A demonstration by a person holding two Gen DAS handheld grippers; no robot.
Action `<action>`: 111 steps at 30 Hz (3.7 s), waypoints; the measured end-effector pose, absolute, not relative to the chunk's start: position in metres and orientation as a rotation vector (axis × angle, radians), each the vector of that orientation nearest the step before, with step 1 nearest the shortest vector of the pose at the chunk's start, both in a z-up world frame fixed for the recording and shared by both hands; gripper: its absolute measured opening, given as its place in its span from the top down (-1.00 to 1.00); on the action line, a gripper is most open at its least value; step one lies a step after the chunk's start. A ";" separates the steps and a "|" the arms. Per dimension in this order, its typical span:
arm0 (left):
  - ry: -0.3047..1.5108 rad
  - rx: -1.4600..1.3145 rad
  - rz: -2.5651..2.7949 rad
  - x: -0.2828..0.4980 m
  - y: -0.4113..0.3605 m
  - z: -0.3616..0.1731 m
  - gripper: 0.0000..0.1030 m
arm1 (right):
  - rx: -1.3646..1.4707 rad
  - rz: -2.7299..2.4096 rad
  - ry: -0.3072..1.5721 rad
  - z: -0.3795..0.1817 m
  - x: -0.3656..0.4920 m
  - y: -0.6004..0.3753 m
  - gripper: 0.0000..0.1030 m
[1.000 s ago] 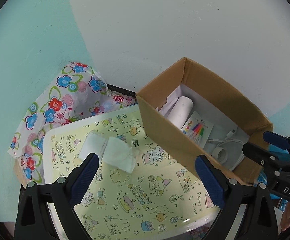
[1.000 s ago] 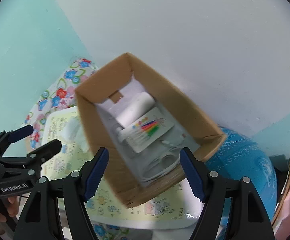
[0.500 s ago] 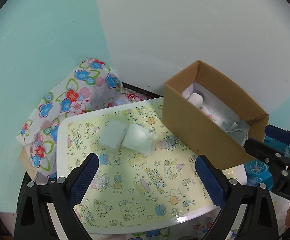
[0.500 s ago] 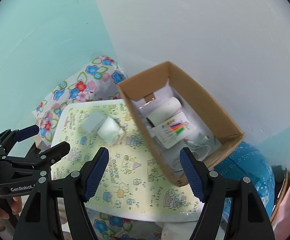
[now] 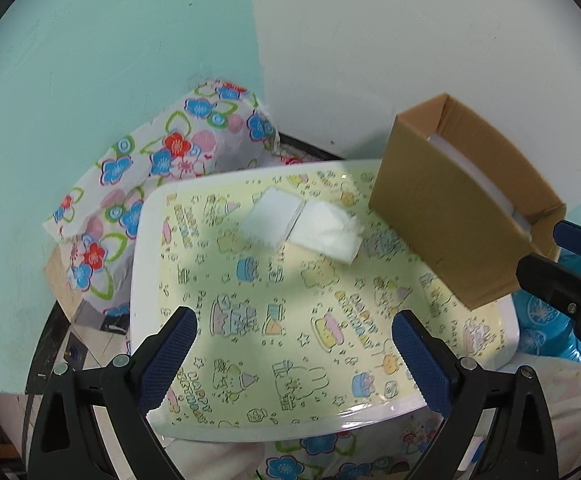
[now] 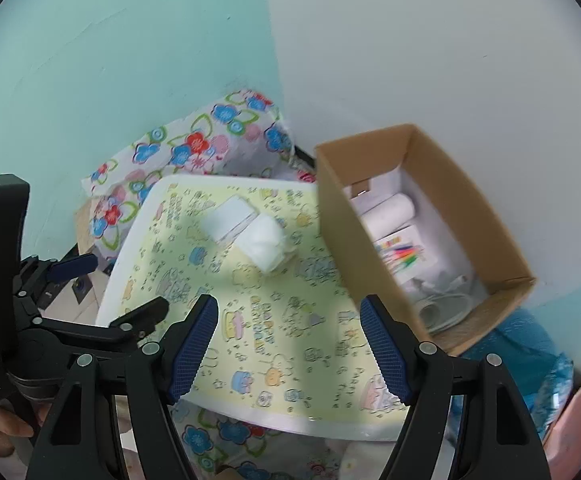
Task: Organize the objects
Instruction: 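Withdraw both open tools from the box back over the table, then close the left tool on the clear plastic box while the right tool grasps the tissue pack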
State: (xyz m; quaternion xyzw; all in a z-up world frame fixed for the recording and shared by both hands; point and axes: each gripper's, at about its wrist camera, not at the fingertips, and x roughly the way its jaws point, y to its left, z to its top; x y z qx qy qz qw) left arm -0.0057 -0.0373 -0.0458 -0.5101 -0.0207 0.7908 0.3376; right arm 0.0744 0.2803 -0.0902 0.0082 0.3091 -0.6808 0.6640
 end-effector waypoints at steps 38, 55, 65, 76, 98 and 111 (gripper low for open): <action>-0.130 -1.534 2.004 -0.060 -0.052 -0.155 -0.92 | 0.101 -1.515 0.824 -0.149 0.109 0.166 -0.51; -0.112 -1.552 1.968 -0.102 -0.012 -0.176 -0.92 | 0.167 -1.534 0.818 -0.141 0.094 0.107 -0.51; -0.001 -1.555 1.964 -0.126 0.021 -0.196 -0.92 | 0.179 -1.526 0.833 -0.143 0.085 0.069 -0.51; 0.109 -1.495 1.935 -0.140 0.053 -0.207 -0.92 | 0.146 -1.505 0.882 -0.151 0.080 0.055 -0.51; 0.132 -1.361 1.901 -0.136 0.068 -0.201 -0.19 | 0.177 -1.455 0.866 -0.169 0.078 0.048 -0.14; 0.047 -1.474 1.898 -0.088 0.033 -0.206 -0.18 | 0.241 -1.432 0.881 -0.191 0.074 0.091 -0.20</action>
